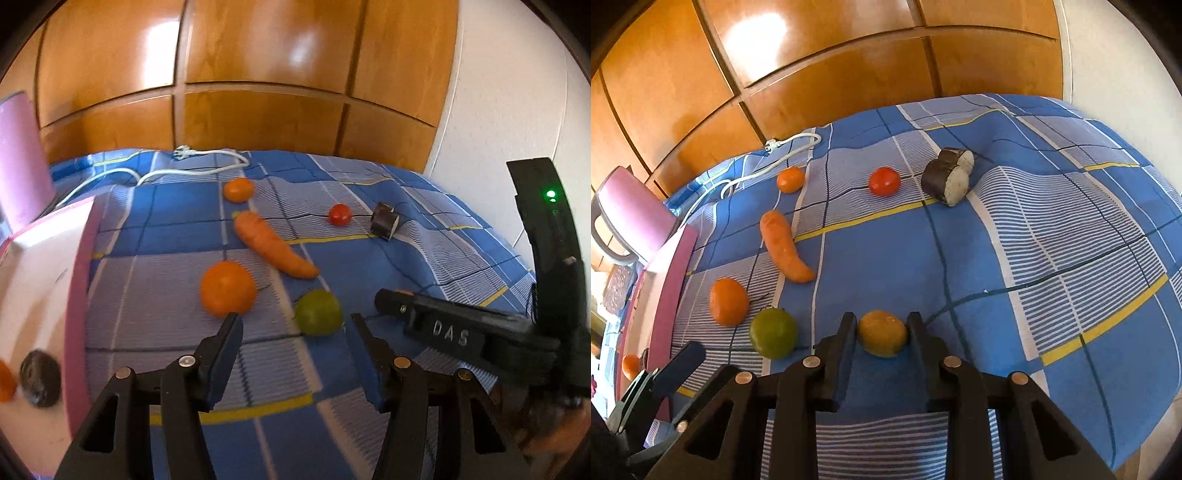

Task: Organize fruits
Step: 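Grasp the small yellow fruit with the right tool, then grasp the green lime with the left tool while the right tool holds the yellow fruit, then carry the lime and yellow fruit into the pink tray and open both tools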

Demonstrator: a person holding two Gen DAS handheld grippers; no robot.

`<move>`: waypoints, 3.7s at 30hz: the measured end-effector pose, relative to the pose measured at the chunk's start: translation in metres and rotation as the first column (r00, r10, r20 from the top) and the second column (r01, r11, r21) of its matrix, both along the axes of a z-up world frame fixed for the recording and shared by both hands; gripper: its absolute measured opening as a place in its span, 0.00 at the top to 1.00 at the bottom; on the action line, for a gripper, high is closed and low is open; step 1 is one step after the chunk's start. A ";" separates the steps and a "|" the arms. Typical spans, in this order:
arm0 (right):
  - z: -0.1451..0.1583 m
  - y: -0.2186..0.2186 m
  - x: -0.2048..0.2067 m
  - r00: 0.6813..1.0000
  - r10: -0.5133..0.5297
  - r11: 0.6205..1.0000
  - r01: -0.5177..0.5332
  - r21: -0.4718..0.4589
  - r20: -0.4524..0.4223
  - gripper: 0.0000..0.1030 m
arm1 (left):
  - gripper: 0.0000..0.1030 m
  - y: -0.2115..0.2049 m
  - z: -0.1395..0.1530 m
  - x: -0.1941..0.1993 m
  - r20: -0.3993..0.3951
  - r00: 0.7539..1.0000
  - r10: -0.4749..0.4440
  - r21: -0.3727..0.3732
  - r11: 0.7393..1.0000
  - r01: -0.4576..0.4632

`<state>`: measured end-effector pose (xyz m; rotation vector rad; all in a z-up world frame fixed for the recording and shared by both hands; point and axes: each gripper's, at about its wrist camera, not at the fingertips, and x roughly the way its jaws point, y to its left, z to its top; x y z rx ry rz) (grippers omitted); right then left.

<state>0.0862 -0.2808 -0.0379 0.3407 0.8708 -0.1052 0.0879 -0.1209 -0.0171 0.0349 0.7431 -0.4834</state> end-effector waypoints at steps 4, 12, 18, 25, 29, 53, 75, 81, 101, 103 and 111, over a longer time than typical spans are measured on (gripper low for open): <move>-0.001 -0.004 0.000 1.000 -0.007 1.000 0.007 0.024 0.004 0.73 | 0.43 -0.014 -0.006 0.009 -0.027 1.000 -0.015 0.025 1.000 0.016; -0.001 -0.007 0.001 1.000 -0.022 0.999 0.021 0.030 0.008 0.73 | 0.68 -0.030 -0.022 0.026 -0.070 0.998 0.000 0.059 0.998 0.005; -0.002 -0.004 0.003 1.000 -0.002 1.000 0.002 0.020 -0.003 0.73 | 0.68 -0.018 -0.021 0.014 -0.040 0.997 0.068 0.062 0.996 -0.066; -0.004 -0.002 0.004 1.000 0.025 1.000 -0.024 0.019 -0.007 0.72 | 0.67 0.029 -0.025 -0.011 0.011 0.956 0.292 0.063 0.954 -0.292; -0.004 0.001 0.004 1.000 0.020 1.000 -0.020 0.000 -0.001 0.72 | 0.66 0.035 -0.029 -0.005 0.033 0.950 0.310 0.068 0.948 -0.312; 0.008 0.040 0.006 0.992 0.122 0.992 -0.121 -0.043 0.025 0.73 | 0.68 0.028 -0.030 -0.013 0.105 0.954 0.281 0.129 0.947 -0.294; 0.047 0.097 -0.016 0.928 0.292 0.956 -0.289 -0.046 0.233 0.73 | 0.68 0.111 0.031 -0.038 0.144 0.865 0.480 -0.099 0.877 -0.471; 0.059 0.131 -0.013 0.883 0.393 0.918 -0.392 -0.057 0.256 0.73 | 0.68 0.154 0.028 -0.032 0.070 0.790 0.609 -0.146 0.790 -0.595; 0.073 0.216 0.028 0.793 0.564 0.805 -0.590 0.060 0.230 0.64 | 0.36 0.230 0.006 -0.022 -0.120 0.595 0.795 -0.218 0.563 -0.797; 0.068 0.212 0.025 0.800 0.563 0.811 -0.583 0.045 0.210 0.64 | 0.32 0.225 0.007 -0.023 -0.102 0.602 0.792 -0.208 0.575 -0.792; 0.052 0.183 -0.001 0.828 0.542 0.839 -0.524 -0.145 0.146 0.53 | 0.00 0.211 0.014 -0.026 -0.037 0.621 0.783 -0.180 0.606 -0.775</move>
